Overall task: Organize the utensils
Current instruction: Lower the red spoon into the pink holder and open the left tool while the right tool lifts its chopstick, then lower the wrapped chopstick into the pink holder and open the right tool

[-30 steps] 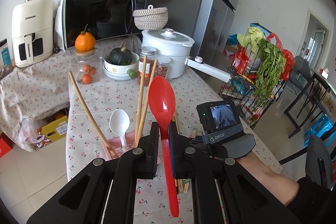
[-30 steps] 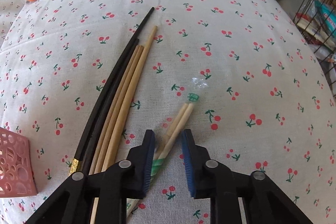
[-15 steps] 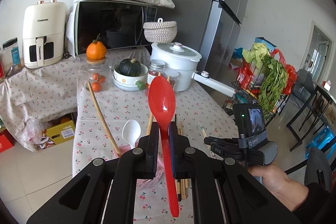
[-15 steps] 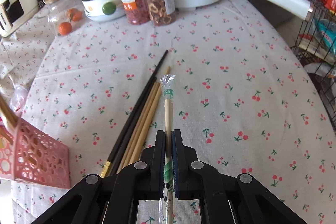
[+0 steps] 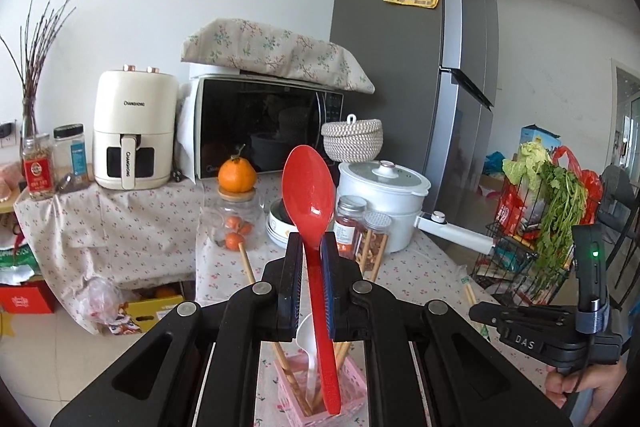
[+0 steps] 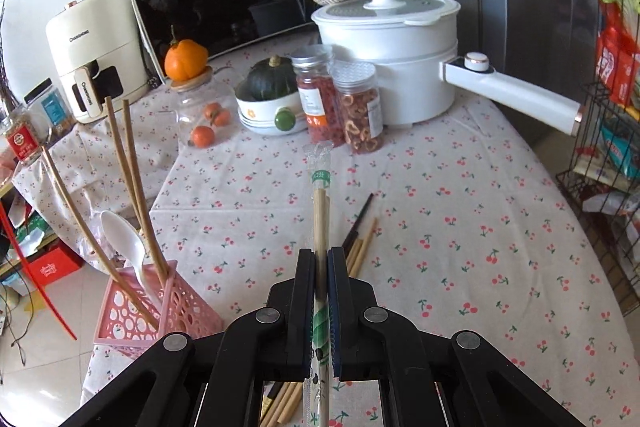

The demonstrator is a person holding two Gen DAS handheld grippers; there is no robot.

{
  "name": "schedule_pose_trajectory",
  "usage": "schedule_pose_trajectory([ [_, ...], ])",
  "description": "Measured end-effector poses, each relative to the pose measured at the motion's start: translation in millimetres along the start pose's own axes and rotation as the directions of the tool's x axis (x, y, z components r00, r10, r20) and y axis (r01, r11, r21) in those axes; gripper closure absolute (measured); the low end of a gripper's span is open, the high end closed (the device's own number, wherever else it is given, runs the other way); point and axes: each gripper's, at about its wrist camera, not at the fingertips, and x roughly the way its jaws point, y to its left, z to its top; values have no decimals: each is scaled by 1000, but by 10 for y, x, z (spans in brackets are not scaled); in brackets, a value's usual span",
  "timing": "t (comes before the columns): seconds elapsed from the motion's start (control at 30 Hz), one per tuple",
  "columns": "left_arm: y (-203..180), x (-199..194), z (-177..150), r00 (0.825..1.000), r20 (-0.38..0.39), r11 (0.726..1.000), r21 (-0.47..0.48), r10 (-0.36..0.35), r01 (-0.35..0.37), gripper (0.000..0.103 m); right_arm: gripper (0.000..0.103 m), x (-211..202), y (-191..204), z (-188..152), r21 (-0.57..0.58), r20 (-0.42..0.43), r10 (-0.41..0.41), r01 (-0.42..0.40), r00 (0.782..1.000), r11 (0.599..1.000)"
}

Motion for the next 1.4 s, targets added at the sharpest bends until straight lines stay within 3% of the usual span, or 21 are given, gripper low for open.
schedule_pose_trajectory([
  [0.1,-5,95,-70,1000,24,1000,26,6,-6,93,99,16,29,-6,-4,1,3,-3,1000,1000],
  [0.37,9,342,-299,999,1,997,66,33,-33,93,99,62,-3,-16,4,-6,-1,1,1000,1000],
  [0.63,-1,453,-444,998,-44,995,97,38,-33,93,99,55,-57,-28,23,6,-9,9,1000,1000],
  [0.77,22,506,-481,993,-121,996,84,16,-5,91,99,38,-53,-44,29,20,-6,6,1000,1000],
  [0.83,29,503,-487,988,-157,997,81,10,3,85,99,5,-47,-36,33,40,-5,3,999,999],
  [0.97,52,385,-470,983,-185,996,81,-12,28,61,99,-112,14,1,39,108,11,-16,994,999],
  [1.1,140,217,-388,976,-218,998,56,-19,32,59,98,-248,158,48,53,190,26,-36,981,998],
  [1.23,333,92,-270,963,-268,1000,12,13,-10,54,98,-328,387,96,95,277,13,-41,961,995],
  [1.4,663,77,-262,936,-349,996,-51,56,-78,53,98,-346,676,117,153,420,-40,-27,907,988],
])
